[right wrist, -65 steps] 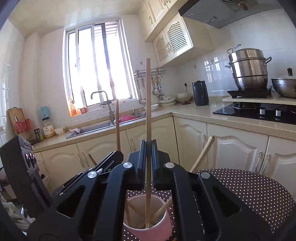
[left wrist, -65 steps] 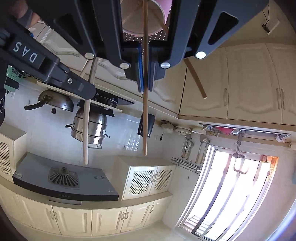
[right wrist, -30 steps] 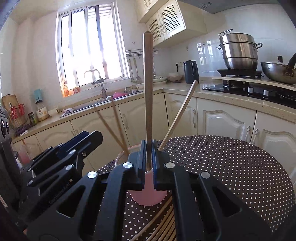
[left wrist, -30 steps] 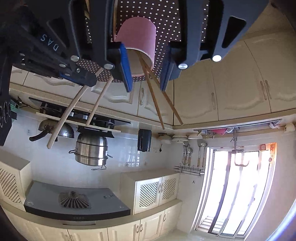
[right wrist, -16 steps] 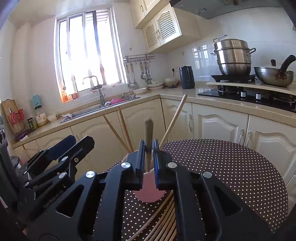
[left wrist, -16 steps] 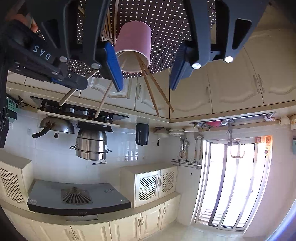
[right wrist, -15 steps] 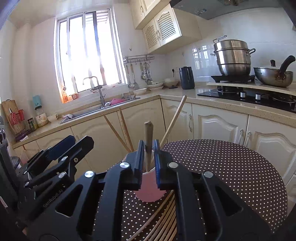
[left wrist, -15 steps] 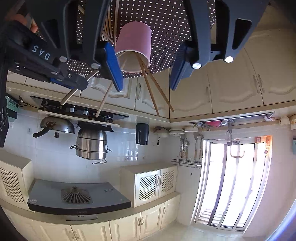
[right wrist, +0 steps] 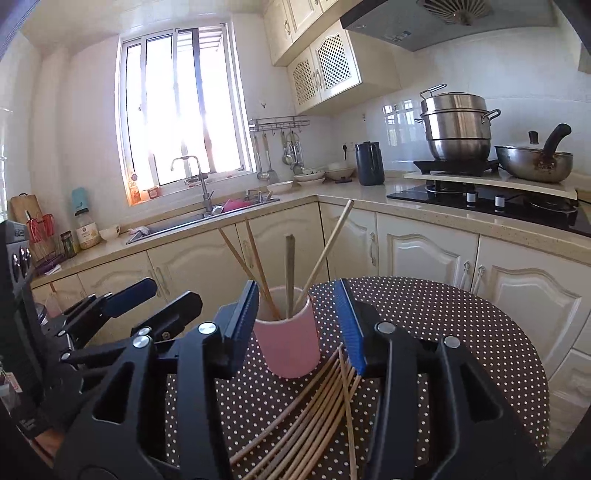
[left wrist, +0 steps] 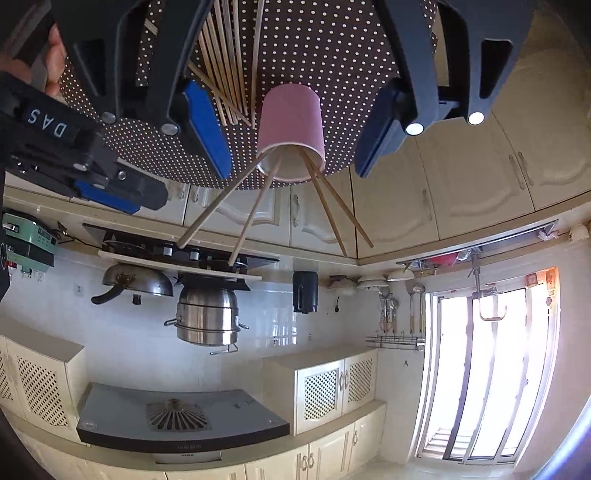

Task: Organize utensils
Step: 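Move both tools down to the chopsticks lying on the table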

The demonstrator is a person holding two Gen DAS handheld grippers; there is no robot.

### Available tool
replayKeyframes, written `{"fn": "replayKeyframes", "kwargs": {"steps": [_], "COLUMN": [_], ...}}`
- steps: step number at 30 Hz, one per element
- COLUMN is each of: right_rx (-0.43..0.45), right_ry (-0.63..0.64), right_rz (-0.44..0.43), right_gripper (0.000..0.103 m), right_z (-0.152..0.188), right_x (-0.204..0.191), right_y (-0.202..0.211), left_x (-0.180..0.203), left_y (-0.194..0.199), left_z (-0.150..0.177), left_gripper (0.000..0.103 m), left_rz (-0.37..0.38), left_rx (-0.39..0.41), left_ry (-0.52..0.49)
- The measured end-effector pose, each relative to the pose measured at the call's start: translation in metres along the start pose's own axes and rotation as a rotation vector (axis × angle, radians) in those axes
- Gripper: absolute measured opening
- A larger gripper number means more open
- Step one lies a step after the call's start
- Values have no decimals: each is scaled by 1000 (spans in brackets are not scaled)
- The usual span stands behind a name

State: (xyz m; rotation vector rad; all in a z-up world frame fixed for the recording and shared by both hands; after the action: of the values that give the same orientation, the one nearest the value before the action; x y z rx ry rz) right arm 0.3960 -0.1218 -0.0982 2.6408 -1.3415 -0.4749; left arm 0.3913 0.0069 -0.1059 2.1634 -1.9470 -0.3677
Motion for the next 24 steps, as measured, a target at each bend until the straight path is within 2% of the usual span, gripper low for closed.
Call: {"fn": "replayKeyframes", "kwargs": {"steps": [5, 10, 15, 21, 22, 23, 24], "right_rx": [-53, -165, -325, -485, -513, -531, -542], "right_ry": [-8, -20, -44, -71, -72, -74, -73], "right_rz": [20, 36, 57, 49, 45, 42, 40], "right_gripper": [43, 43, 43, 43, 43, 43, 43], "right_z": [12, 35, 65, 97, 103, 108, 111], "right_x": [16, 33, 51, 64, 65, 65, 66], "right_y": [5, -4, -23, -47, -51, -55, -57], "left_x": [14, 28, 37, 42, 44, 45, 45], "left_y": [-14, -39, -63, -93, -97, -103, -107], "left_z": [20, 52, 83, 104, 106, 109, 113], "left_gripper": [69, 69, 69, 68, 66, 55, 50], "left_rz": [34, 29, 49, 75, 74, 80, 74], "left_rx": [-135, -331, -505, -610, -617, -630, -645], "left_ry": [-84, -199, -234, -213, -212, -215, -222]}}
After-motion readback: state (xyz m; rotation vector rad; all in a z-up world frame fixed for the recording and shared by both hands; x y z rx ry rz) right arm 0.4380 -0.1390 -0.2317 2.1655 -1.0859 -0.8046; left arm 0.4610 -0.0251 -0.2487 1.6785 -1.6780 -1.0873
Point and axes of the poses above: each gripper's, at about its wrist camera, not at the fingertips, and y roughly against the way its jaws point, x to its right, z to its underside, the point moved 5 cm from there along -y, roughly the way its jaws point, and after that the axes turned 8 degrees about -z, right-handed, at the moved point
